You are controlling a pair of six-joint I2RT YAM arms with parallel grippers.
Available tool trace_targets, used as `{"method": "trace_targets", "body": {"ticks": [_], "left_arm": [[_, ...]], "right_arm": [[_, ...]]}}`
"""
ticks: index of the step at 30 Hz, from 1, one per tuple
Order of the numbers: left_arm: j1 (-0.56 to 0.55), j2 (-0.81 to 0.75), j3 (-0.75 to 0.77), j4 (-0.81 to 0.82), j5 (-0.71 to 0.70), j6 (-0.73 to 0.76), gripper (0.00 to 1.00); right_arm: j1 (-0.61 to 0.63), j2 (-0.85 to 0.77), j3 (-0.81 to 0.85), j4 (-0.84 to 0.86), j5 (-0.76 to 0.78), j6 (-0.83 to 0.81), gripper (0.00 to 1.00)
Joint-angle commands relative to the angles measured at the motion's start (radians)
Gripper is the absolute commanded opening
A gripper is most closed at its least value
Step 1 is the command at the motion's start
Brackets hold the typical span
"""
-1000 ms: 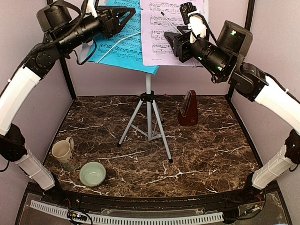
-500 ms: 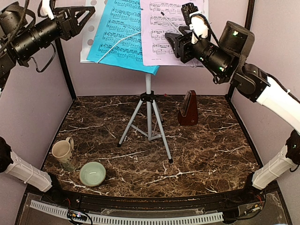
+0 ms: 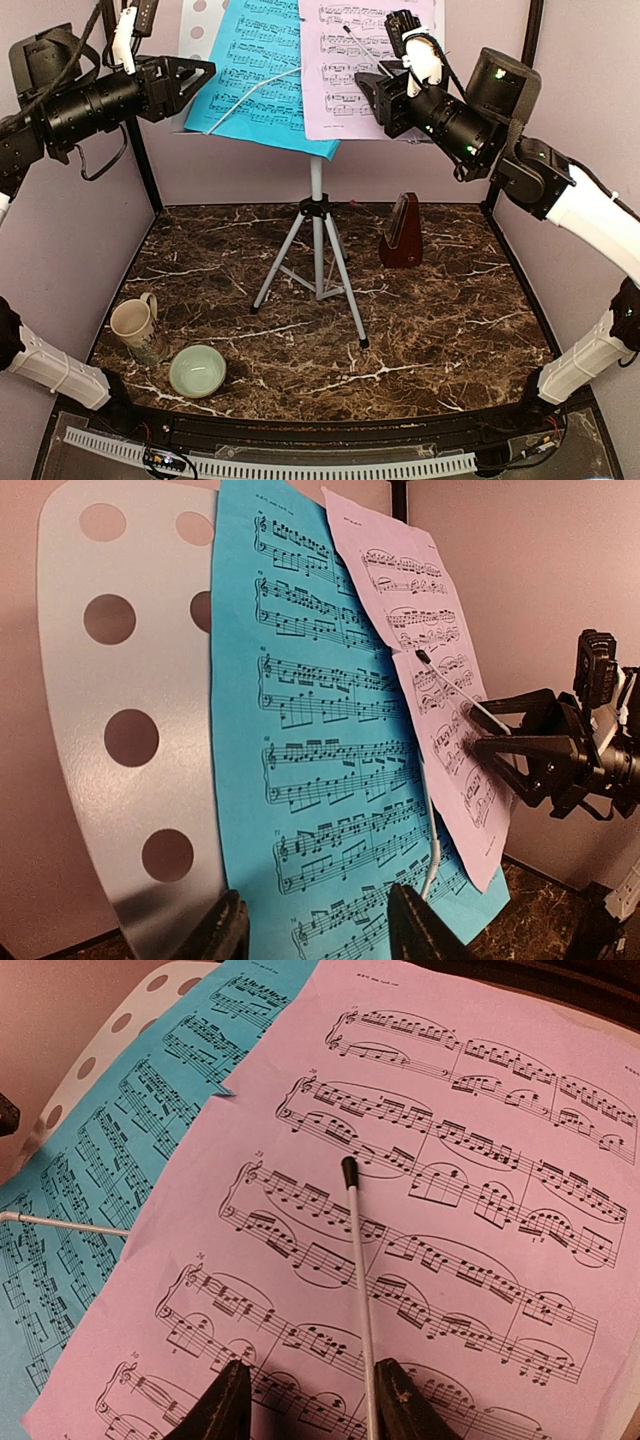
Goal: Set up the instrument practice props
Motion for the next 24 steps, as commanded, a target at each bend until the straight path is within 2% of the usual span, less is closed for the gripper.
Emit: {"method": "trace_targets", "body": {"ticks": [1,11,24], "left_arm": [[0.008,-0.076,-0.038,-0.048,-0.018,-0.108,0.49],[0.009,-0.106,-0.085,-0.136,-0.064,-0.200,0.48],[0.012,-0.052,-0.081,-0.166,-0.076,-0.224,0.48]], "right_arm": [[-0.001,-0.013,-0.004,0.040,0.012,-0.006,0.42],[-0.001,-0.010,-0.009,0.039,0.016,-0.008,0.38],[0.000,-0.005,-0.007,0.048,0.015,-0.010,0.36]]}}
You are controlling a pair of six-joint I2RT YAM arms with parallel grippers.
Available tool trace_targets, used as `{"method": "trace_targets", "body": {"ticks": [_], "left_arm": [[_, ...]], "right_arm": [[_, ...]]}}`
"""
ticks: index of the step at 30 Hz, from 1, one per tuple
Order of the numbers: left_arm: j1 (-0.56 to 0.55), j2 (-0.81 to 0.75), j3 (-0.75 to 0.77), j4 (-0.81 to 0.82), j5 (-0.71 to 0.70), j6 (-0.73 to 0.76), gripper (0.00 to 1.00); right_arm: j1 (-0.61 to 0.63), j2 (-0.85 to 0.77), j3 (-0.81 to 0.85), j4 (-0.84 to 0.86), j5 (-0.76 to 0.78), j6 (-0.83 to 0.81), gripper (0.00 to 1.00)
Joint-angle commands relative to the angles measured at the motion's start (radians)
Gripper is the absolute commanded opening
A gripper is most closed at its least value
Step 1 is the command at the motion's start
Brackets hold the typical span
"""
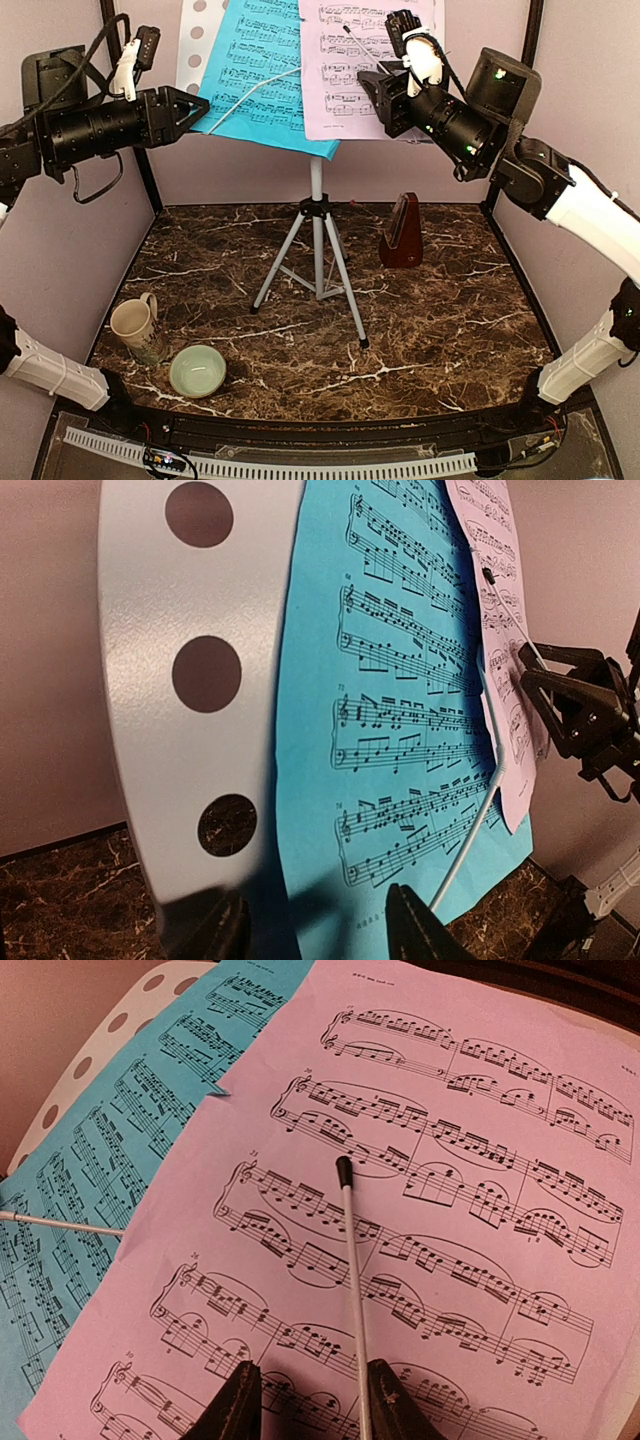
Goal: Set up the instrument practice props
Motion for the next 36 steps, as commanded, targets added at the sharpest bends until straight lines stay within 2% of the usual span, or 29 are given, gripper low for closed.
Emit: {"method": "trace_targets", "body": {"ticks": [1,19,27,36], "left_arm": [[0.012,0.007,-0.005,-0.009,-0.007,-0.018,0.48],[0.111,0.078,0.057,0.069,0.257,-0.011,0.42],[0.148,0.143,0.137,0.072,0.320,0.016,0.42],[0.207,0.157,0.158,0.110,0.410,0.026,0.42]], "right_arm": [[0.000,-0.005,-0.006,0.044,0.007,-0.007,0.36],[-0.001,-0.005,-0.020,0.054,0.010,-0.022,0.21],[-0.002,-0.006,-0.023,0.056,0.009,-0.024,0.18],[-0.002,-0.005,-0.022,0.058,0.011,-0.030,0.16]]}}
